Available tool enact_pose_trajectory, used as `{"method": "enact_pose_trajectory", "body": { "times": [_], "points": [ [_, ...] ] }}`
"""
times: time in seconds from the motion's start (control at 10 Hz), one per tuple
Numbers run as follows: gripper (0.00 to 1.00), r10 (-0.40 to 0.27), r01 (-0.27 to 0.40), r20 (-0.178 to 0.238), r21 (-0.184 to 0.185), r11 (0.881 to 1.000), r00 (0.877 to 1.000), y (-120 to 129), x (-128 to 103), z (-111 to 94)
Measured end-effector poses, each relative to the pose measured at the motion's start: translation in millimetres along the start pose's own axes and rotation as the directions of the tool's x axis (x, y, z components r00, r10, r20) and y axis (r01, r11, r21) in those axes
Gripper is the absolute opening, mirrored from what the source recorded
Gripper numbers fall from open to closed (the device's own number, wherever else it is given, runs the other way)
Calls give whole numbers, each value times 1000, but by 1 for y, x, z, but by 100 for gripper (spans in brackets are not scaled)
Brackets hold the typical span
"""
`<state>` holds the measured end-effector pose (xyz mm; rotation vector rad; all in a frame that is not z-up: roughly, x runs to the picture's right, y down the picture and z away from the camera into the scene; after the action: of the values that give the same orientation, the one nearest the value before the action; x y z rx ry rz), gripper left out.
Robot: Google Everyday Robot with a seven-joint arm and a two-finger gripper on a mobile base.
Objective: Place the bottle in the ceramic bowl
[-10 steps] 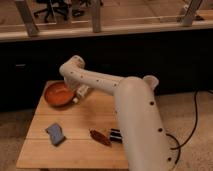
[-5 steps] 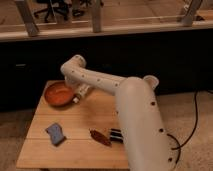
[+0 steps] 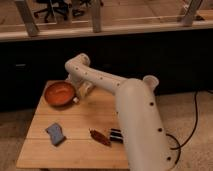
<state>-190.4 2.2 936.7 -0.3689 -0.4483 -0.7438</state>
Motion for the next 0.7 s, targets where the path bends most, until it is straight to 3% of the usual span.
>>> {"method": "enact_pose_trajectory", "body": {
  "times": [0.7],
  "points": [
    [80, 41, -39, 36, -53, 998, 999, 13, 21, 9]
  ]
}}
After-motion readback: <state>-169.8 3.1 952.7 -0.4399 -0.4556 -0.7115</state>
